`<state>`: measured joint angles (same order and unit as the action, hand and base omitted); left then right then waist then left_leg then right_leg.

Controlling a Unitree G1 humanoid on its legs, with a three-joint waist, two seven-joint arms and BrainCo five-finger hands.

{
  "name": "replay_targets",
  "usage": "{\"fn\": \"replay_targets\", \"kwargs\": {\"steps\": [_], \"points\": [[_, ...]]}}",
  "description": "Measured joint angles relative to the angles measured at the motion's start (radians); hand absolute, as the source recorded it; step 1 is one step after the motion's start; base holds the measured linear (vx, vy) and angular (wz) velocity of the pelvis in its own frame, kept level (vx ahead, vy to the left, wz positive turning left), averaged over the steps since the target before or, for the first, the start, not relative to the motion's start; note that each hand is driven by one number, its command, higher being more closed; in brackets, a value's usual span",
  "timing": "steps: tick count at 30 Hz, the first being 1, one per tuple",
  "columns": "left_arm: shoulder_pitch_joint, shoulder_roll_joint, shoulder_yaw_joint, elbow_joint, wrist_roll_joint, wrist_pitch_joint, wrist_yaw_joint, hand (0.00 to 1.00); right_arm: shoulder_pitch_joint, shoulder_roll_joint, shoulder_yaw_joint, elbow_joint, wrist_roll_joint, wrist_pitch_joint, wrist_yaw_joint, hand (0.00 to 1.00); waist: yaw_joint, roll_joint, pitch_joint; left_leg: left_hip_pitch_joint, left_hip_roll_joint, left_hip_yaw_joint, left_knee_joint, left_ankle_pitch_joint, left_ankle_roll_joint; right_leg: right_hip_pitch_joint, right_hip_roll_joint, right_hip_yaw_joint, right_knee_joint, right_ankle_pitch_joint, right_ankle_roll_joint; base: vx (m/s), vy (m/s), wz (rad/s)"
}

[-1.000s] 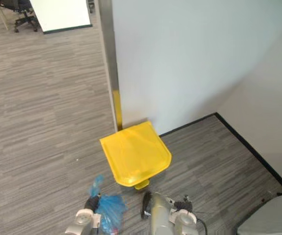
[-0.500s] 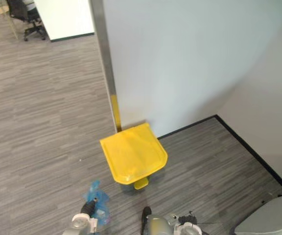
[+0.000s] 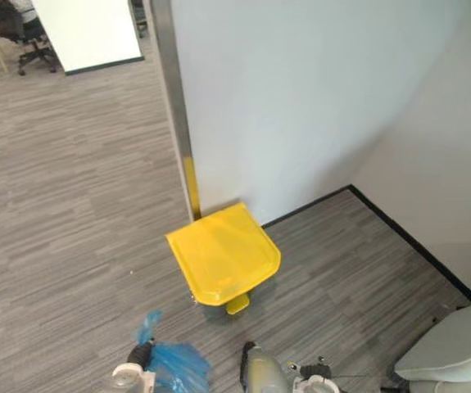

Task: Gather rubbish on tea table into small bin, then transfer packed bag to large trash can.

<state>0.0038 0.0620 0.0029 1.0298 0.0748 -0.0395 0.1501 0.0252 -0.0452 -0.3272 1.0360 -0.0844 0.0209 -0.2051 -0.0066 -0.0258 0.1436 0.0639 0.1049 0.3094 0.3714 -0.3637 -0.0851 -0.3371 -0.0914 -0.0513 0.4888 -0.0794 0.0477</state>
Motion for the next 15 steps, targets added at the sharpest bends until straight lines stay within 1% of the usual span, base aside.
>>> {"fn": "replay_targets", "kwargs": {"steps": [2,3,4,5,6,8,10,11,13,15], "points": [[0.009,-0.004,0.001,-0.017,0.0,0.0,0.001,1.0,-0.003,-0.006,0.009,-0.008,-0.005,0.001,-0.002,0.0,-0.003,0.006,0.003,-0.01,0.008,-0.007,0.003,-0.002,0.003,0.007,-0.017,-0.017,0.007,-0.019,-0.02,-0.04,0.018,0.35],[0.021,-0.001,0.008,-0.033,0.0,0.0,0.002,1.0,0.014,-0.002,0.017,-0.019,-0.007,0.006,-0.002,0.0,-0.004,-0.009,-0.003,-0.011,0.005,-0.03,0.003,-0.002,0.002,0.018,-0.035,-0.036,0.057,-0.068,-0.026,0.01,-0.053,0.54],[0.027,0.004,0.011,-0.043,0.0,0.0,0.003,1.0,0.025,0.002,0.017,-0.017,-0.017,0.007,-0.002,0.0,0.001,-0.016,-0.009,-0.009,0.005,-0.048,0.002,-0.003,-0.003,0.043,-0.028,-0.041,0.021,-0.085,-0.017,0.02,-0.064,0.49],[0.028,0.005,0.012,-0.042,-0.001,0.001,0.003,1.0,0.029,0.002,0.018,-0.014,-0.026,0.007,-0.001,0.0,0.003,-0.006,-0.015,-0.009,0.014,-0.058,-0.005,0.003,-0.011,0.057,-0.015,-0.052,-0.009,-0.07,-0.019,0.04,-0.041,0.16],[0.031,-0.004,0.012,-0.038,-0.004,0.0,0.003,1.0,0.023,-0.007,0.019,-0.007,-0.027,0.006,-0.001,0.0,0.014,0.011,-0.036,-0.012,0.025,-0.069,-0.039,0.023,-0.018,0.073,0.01,-0.059,-0.082,-0.035,-0.025,0.03,-0.039,-0.02],[0.028,-0.013,0.009,-0.037,-0.011,-0.001,0.003,1.0,-0.011,-0.027,0.029,0.016,-0.027,0.006,-0.001,0.0,0.015,0.032,-0.043,-0.027,0.025,-0.07,-0.102,0.075,-0.02,0.081,0.028,-0.059,-0.188,0.028,-0.034,0.02,-0.046,-0.06],[0.024,-0.012,0.009,-0.036,-0.016,-0.001,0.004,1.0,-0.024,-0.031,0.03,0.032,-0.027,0.006,0.0,0.0,0.015,0.039,-0.041,-0.028,0.023,-0.075,-0.123,0.1,-0.021,0.095,0.035,-0.061,-0.242,0.062,-0.039,0.02,-0.037,-0.01],[0.024,-0.007,0.009,-0.033,-0.019,-0.001,0.004,1.0,-0.029,-0.034,0.028,0.048,-0.025,0.006,-0.001,0.0,0.015,0.04,-0.039,-0.027,0.021,-0.086,-0.134,0.121,-0.02,0.121,0.041,-0.063,-0.298,0.093,-0.043,0.01,-0.042,0.0],[0.021,0.001,0.009,-0.021,-0.019,-0.001,0.004,1.0,-0.024,-0.033,0.021,0.054,-0.025,0.006,-0.001,0.0,0.013,0.041,-0.038,-0.019,0.011,-0.125,-0.15,0.151,-0.016,0.169,0.042,-0.074,-0.369,0.123,-0.044,-0.02,-0.037,0.14],[0.018,0.003,0.01,-0.018,-0.019,-0.001,0.004,1.0,-0.024,-0.036,0.015,0.063,-0.025,0.006,-0.002,0.0,0.013,0.043,-0.036,-0.009,0.008,-0.139,-0.166,0.16,-0.015,0.204,0.043,-0.082,-0.43,0.152,-0.049,-0.04,0.006,0.13]]}}
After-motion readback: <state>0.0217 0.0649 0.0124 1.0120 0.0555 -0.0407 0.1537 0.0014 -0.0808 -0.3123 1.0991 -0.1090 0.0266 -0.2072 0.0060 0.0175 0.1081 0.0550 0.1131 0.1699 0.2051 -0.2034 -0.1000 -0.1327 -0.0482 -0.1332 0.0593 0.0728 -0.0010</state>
